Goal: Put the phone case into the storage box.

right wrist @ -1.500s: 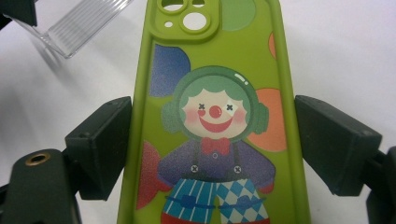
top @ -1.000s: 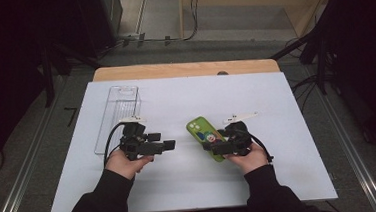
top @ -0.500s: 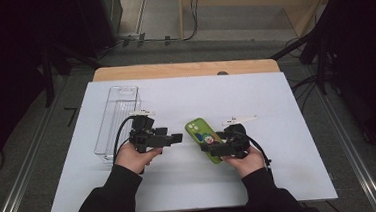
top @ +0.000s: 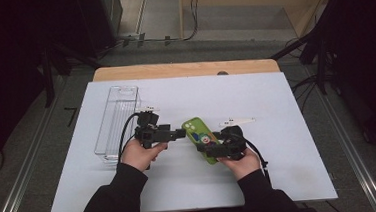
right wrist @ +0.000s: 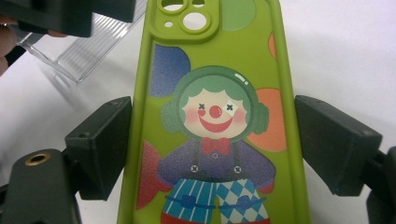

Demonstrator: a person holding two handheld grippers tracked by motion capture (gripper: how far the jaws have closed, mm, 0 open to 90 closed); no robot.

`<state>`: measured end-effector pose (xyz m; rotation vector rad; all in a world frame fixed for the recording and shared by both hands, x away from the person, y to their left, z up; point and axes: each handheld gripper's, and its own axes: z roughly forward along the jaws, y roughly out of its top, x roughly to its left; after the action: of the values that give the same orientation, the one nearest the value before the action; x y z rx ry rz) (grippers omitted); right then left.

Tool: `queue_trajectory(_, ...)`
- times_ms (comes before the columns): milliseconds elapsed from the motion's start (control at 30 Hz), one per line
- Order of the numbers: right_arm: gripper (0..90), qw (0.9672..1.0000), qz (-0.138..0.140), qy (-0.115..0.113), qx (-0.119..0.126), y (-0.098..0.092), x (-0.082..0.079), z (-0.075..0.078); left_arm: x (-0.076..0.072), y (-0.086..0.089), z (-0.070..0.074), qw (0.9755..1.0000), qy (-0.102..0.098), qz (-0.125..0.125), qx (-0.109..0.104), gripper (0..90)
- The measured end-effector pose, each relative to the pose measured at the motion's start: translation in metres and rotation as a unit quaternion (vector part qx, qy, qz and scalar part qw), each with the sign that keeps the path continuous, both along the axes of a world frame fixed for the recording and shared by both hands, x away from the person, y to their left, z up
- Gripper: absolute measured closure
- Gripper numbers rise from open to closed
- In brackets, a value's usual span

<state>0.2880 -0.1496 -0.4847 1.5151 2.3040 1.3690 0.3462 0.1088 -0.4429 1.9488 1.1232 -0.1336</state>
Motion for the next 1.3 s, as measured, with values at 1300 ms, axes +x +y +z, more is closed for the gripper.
queue_trajectory(1300, 14.2, 0.9972, -0.047, -0.024, 0.053, 0.012, -0.002, -0.004, 0.007, -0.025, -0.003, 0.9983, -0.019, 0.051, -0.019, 24.8)
